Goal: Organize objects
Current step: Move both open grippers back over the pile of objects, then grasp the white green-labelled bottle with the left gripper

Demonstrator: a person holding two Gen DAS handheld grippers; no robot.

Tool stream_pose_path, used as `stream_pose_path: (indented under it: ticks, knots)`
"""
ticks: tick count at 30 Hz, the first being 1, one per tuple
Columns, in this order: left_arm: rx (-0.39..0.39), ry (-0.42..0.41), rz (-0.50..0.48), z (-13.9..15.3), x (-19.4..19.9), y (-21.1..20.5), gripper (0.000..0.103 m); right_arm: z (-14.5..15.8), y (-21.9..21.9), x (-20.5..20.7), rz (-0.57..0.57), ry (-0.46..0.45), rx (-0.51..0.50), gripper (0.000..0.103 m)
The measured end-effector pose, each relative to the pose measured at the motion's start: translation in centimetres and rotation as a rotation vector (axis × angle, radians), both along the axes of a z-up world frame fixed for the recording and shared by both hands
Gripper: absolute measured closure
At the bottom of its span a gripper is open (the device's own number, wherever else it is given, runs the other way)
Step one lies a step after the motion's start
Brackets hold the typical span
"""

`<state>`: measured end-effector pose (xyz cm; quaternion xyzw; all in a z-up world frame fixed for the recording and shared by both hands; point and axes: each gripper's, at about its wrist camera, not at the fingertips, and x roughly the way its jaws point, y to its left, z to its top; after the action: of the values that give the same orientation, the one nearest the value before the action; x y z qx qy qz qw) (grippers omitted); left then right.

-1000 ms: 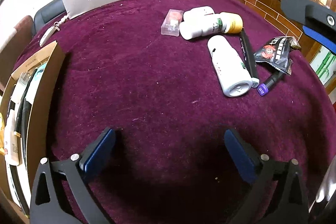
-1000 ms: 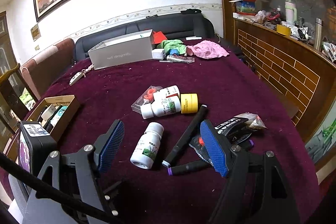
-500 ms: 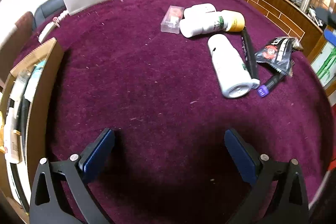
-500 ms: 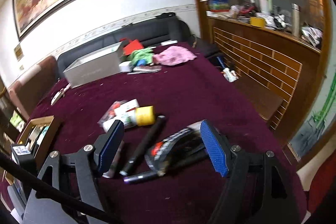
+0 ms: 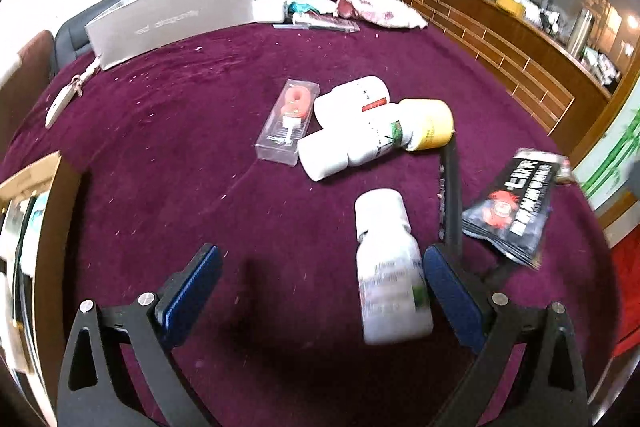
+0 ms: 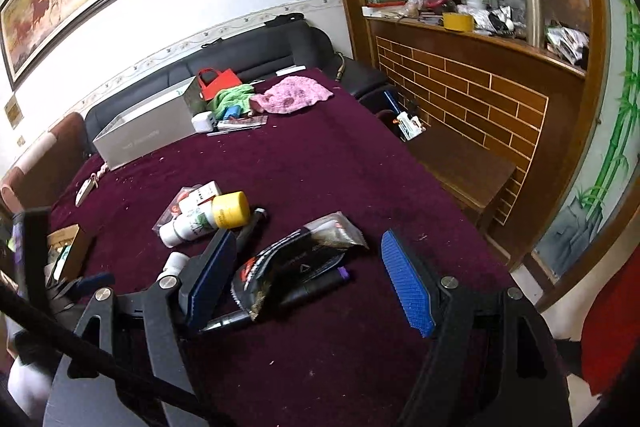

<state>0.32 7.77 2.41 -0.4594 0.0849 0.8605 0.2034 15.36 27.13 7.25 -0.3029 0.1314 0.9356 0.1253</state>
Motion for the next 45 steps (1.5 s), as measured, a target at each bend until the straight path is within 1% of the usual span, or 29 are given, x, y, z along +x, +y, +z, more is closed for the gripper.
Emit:
stream_pose_path:
  ticks: [2,3,4,6,7,8,9,10,11,14,17,21,26,30,37,42,45]
  knots:
    - [-0.009,-0.016,-0.011,-0.6,-0.5,0.6,0.020,0.2,-0.5,0.1,0.005,-0.002,0.036,0.028]
    - [-0.011,-0.030,-0.017,-1.0,-0.6,0.7,0.024,0.3,-0.9,0.2,0.007,0.001,0.058,0.028]
    - [-0.019,-0.025,-0.019,-1.3,-0.6,0.9,0.027,0.5,-1.1,0.3,0.006,0.005,0.077,0.028]
    - [-0.056,0.009,-0.032,-1.4,-0.2,1.3,0.031,0.8,-1.5,0.6,-0.002,0.017,0.115,0.028]
    - [-0.053,0.017,-0.042,-1.4,-0.1,1.4,0.036,0.9,-1.5,0.6,-0.005,0.021,0.125,0.028]
    - [-0.051,0.022,-0.049,-1.3,0.1,1.4,0.044,1.0,-1.7,0.6,-0.008,0.026,0.137,0.028]
    - [-0.049,0.026,-0.062,-1.2,0.3,1.6,0.050,1.3,-1.8,0.7,-0.011,0.032,0.154,0.028]
    - [-0.043,0.028,-0.077,-1.0,0.4,1.7,0.068,1.4,-2.0,0.7,-0.013,0.034,0.165,0.028]
    - [-0.038,0.027,-0.087,-0.9,0.5,1.8,0.074,1.5,-2.2,0.7,-0.013,0.037,0.180,0.028]
    - [-0.002,0.004,-0.102,-0.8,0.7,1.4,0.074,1.7,-2.6,0.7,-0.011,0.042,0.207,0.028]
    - [0.058,-0.030,-0.099,-0.7,1.0,0.5,0.074,1.9,-2.9,0.7,-0.012,0.048,0.235,0.028]
    - [0.135,-0.052,-0.085,0.0,2.2,-1.4,0.074,2.0,-3.3,0.6,-0.011,0.047,0.261,0.028]
    - [0.201,-0.041,-0.069,1.5,3.5,-3.8,0.074,1.9,-3.9,0.4,-0.004,0.039,0.278,0.028]
    - [0.257,-0.024,-0.045,2.9,4.6,-6.7,0.074,1.8,-4.6,0.2,0.000,0.029,0.298,0.028]
    - [0.303,0.010,-0.012,4.2,5.9,-10.8,0.074,1.6,-6.1,-0.2,0.016,0.010,0.324,0.028]
    - [0.339,0.004,0.015,4.0,6.1,-13.0,0.074,1.5,-8.0,-0.8,0.040,-0.008,0.363,0.028]
    - [0.348,0.013,0.020,4.0,6.2,-14.0,0.074,1.4,-9.1,-1.2,0.054,-0.018,0.386,0.028]
